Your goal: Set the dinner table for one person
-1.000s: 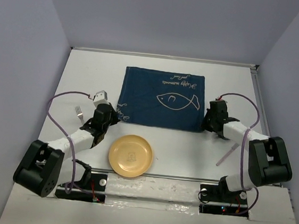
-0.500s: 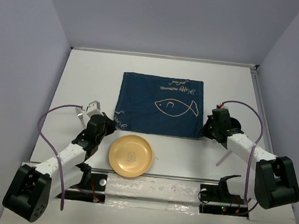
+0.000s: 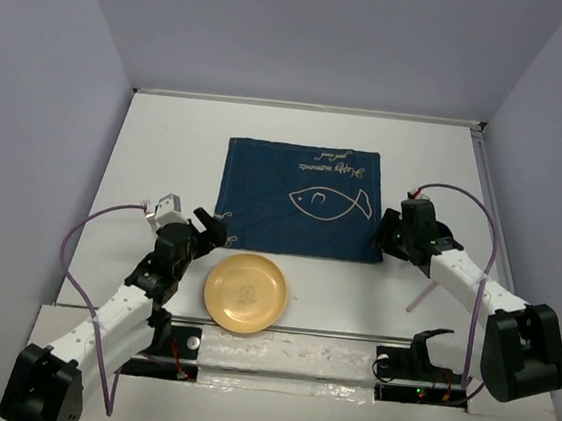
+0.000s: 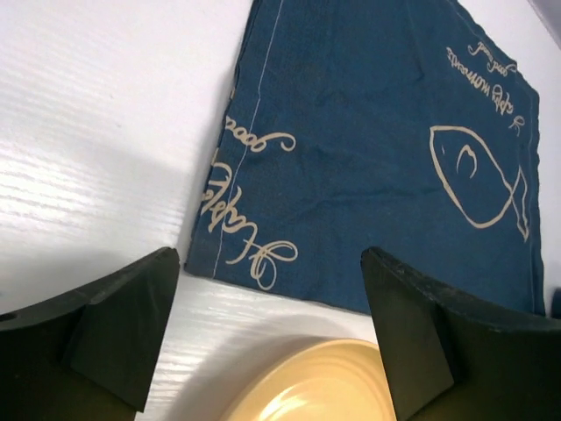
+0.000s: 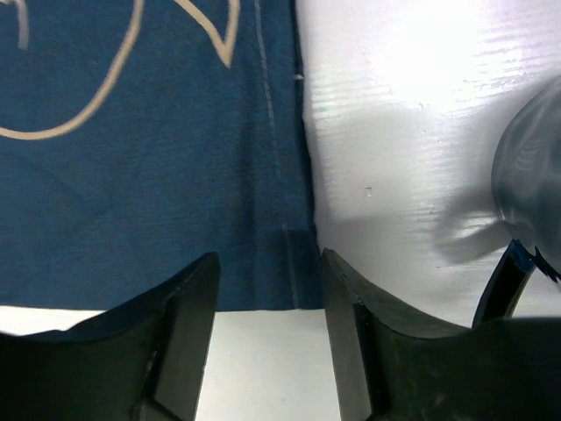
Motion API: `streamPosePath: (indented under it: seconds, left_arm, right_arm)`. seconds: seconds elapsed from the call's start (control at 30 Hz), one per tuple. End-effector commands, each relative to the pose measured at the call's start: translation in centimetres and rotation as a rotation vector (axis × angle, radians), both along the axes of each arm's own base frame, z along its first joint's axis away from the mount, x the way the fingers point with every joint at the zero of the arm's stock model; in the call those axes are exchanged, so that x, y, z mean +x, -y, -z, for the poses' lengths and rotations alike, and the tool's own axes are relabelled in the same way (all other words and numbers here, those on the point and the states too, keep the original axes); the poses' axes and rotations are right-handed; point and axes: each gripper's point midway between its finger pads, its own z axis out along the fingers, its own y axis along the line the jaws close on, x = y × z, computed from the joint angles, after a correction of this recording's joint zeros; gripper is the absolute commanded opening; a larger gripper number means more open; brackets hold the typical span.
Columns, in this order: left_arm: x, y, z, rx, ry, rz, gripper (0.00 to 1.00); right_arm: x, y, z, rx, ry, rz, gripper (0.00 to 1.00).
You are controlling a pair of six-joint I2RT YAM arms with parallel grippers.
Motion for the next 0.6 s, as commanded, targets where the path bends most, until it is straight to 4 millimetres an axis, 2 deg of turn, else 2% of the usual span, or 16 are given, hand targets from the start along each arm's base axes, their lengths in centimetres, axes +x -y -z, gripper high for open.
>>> streamPosePath:
  seconds: [0.0, 0.03, 0.07, 0.17, 0.2, 0.23, 0.27, 0.3, 0.37, 0.4, 0.47, 0.5, 0.57]
  left_arm:
    - [0.6, -0.1, -4.2, 0.015, 0.103, 0.012, 0.99]
    - [0.6, -0.2, -5.1, 0.026, 0.125, 0.014, 0.99]
    - [0.8, -0.2, -7.1, 0.018, 0.165, 0.014, 0.99]
    - [1.0, 0.2, -10.1, 0.009, 0.228, 0.038, 0.99]
    - [1.1, 0.4, -11.0, 0.004, 0.246, 0.049, 0.99]
    - [1.1, 0.9, -12.8, -0.003, 0.280, 0.074, 0.99]
    - [1.1, 1.2, -13.7, -0.003, 0.299, 0.091, 0.99]
    - [1.2, 1.4, -15.6, -0.006, 0.337, 0.106, 0.99]
    - [0.8, 2.0, -17.8, -0.002, 0.382, 0.153, 0.99]
    - [0.4, 2.5, -20.1, 0.015, 0.435, 0.197, 0.99]
    - [-0.3, 2.7, -22.4, 0.061, 0.501, 0.247, 0.99]
    - [-1.0, 3.1, -24.5, 0.062, 0.548, 0.288, 0.99]
    - [-1.5, 2.9, -25.8, 0.093, 0.579, 0.303, 0.99]
  right_arm:
    - [1.4, -1.6, -5.0, 0.025, 0.125, -0.078, 0.61]
    - [1.4, -2.2, -5.9, 0.041, 0.147, -0.095, 0.65]
    - [0.9, -3.9, -6.9, 0.079, 0.169, -0.145, 0.66]
    - [-0.8, -8.3, -7.6, 0.149, 0.177, -0.259, 0.67]
    - [-2.9, -11.6, -7.5, 0.174, 0.167, -0.366, 0.67]
    - [-3.9, -13.8, -7.2, 0.219, 0.154, -0.408, 0.67]
    - [-5.0, -15.6, -7.0, 0.245, 0.147, -0.457, 0.67]
    - [-7.2, -18.5, -7.3, 0.282, 0.151, -0.545, 0.67]
    - [-8.9, -20.7, -6.0, 0.282, 0.104, -0.581, 0.65]
    - [-10.7, -22.2, -5.7, 0.283, 0.089, -0.634, 0.64]
    - [-11.4, -23.8, -4.4, 0.254, 0.052, -0.653, 0.61]
    - [-12.1, -24.4, -3.8, 0.242, 0.038, -0.671, 0.59]
    - [-12.0, -24.7, -1.8, 0.198, -0.001, -0.657, 0.57]
